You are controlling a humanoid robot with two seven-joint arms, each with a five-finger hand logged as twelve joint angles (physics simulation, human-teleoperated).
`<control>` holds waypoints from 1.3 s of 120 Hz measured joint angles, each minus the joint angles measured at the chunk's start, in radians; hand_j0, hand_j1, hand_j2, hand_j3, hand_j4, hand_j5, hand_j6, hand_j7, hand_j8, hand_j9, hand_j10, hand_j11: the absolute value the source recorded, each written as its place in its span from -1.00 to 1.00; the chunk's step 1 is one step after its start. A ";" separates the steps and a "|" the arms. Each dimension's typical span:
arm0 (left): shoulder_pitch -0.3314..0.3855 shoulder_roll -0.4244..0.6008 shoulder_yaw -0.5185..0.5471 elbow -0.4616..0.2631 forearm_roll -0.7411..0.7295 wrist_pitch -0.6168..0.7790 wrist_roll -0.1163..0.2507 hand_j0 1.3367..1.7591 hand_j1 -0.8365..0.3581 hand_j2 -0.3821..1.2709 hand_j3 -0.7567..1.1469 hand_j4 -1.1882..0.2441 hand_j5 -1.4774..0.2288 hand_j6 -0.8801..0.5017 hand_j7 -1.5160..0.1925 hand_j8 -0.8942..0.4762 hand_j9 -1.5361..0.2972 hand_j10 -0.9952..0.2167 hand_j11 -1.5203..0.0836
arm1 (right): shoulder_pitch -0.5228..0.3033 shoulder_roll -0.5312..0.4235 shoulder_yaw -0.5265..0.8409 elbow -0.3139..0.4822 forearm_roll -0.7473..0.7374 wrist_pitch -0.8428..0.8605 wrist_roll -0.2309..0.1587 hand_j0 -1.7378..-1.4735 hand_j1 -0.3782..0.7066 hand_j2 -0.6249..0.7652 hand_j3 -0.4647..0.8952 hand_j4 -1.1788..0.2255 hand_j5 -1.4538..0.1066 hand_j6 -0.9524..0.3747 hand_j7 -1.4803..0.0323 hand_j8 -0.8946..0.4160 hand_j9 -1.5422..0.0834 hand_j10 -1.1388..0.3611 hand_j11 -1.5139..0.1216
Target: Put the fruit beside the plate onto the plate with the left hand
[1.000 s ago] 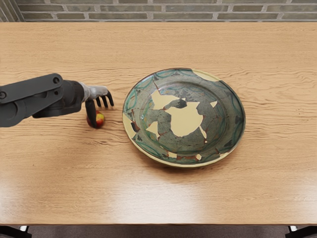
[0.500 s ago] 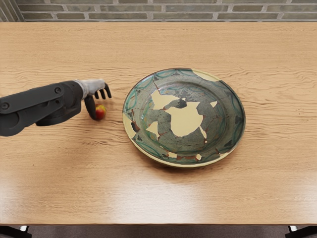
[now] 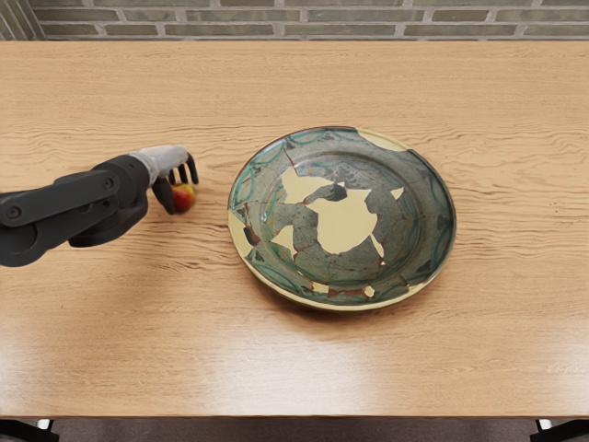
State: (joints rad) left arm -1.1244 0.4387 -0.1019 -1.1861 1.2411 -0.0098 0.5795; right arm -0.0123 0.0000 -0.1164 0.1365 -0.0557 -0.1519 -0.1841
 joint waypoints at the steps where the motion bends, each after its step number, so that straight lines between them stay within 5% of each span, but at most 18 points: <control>1: 0.000 -0.001 0.000 0.000 0.000 0.000 0.000 0.52 -0.05 -0.25 -0.20 -0.11 -0.11 -0.44 -0.07 -0.45 -0.11 -0.26 0.00 | 0.000 0.000 0.000 0.000 0.000 0.000 0.000 -0.40 -0.95 -0.10 -0.32 0.68 0.86 0.43 0.96 0.36 0.90 0.52 0.85; 24: 0.019 -0.011 -0.004 0.024 0.010 0.005 0.000 0.51 -0.04 -0.16 -0.20 -0.20 -0.09 -0.55 -0.10 -0.54 -0.16 -0.30 -0.06 | 0.000 0.000 0.000 0.000 0.000 0.000 0.000 -0.40 -0.95 -0.10 -0.32 0.68 0.86 0.43 0.96 0.36 0.90 0.52 0.85; 60: 0.028 -0.012 -0.005 0.034 0.003 0.002 -0.001 0.48 -0.02 -0.22 -0.20 -0.30 -0.25 -0.42 -0.26 -0.47 -0.32 -0.42 -0.24 | 0.000 0.000 0.000 0.000 0.000 0.000 0.000 -0.40 -0.95 -0.10 -0.32 0.68 0.86 0.43 0.96 0.36 0.90 0.52 0.85; 80: 0.038 -0.011 -0.016 0.035 0.004 -0.002 0.002 0.46 -0.18 -0.11 -0.20 -0.12 -0.38 -0.25 -0.38 -0.44 -0.42 -0.49 -0.36 | 0.000 0.000 0.000 0.000 0.000 0.000 0.000 -0.40 -0.95 -0.10 -0.32 0.68 0.86 0.43 0.96 0.36 0.90 0.52 0.85; 125: 0.035 -0.005 -0.051 0.030 -0.023 -0.038 0.004 0.47 0.00 -0.19 -0.20 -0.09 -0.59 -0.29 -0.49 -0.42 -0.54 -0.64 -0.51 | 0.000 0.000 0.000 0.000 0.000 0.000 0.000 -0.40 -0.95 -0.10 -0.32 0.68 0.86 0.43 0.96 0.36 0.90 0.52 0.85; 156: -0.044 -0.002 -0.116 0.030 -0.045 -0.060 0.027 0.48 0.01 -0.19 -0.21 -0.10 -0.63 -0.30 -0.52 -0.42 -0.55 -0.68 -0.52 | 0.000 0.000 0.000 0.000 0.000 0.000 0.000 -0.40 -0.95 -0.10 -0.32 0.68 0.86 0.43 0.96 0.36 0.90 0.52 0.85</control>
State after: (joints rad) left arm -1.1681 0.4372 -0.2176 -1.1564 1.1961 -0.0694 0.6065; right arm -0.0123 0.0000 -0.1165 0.1365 -0.0558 -0.1519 -0.1841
